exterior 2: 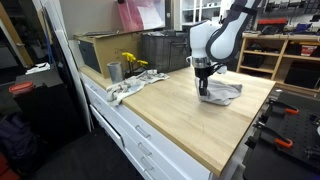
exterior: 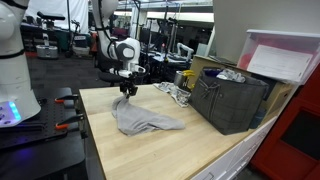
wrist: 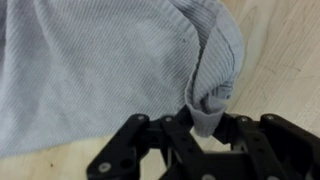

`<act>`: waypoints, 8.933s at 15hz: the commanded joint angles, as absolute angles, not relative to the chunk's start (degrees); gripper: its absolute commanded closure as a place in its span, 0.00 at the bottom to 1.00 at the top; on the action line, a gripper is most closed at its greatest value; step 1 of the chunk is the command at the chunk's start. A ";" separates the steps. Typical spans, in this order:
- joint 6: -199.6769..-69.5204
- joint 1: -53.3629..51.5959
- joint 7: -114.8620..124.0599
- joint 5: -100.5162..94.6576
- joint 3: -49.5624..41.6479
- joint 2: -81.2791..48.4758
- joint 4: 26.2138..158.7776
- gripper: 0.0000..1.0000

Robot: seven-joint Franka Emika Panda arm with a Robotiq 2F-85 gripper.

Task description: Fold the grey towel into a triangular shape

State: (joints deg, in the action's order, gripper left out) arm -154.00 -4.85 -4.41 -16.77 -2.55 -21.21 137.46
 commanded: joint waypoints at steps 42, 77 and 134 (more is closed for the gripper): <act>-143.71 -1.12 15.36 -49.41 -16.26 -32.60 108.43 0.00; -161.59 6.13 -6.45 -8.46 -3.89 -34.72 119.26 1.00; -155.21 10.36 -35.92 -16.14 4.58 -21.74 143.31 0.98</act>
State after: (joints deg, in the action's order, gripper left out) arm -158.83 10.71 -32.77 -12.71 8.27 -24.84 141.11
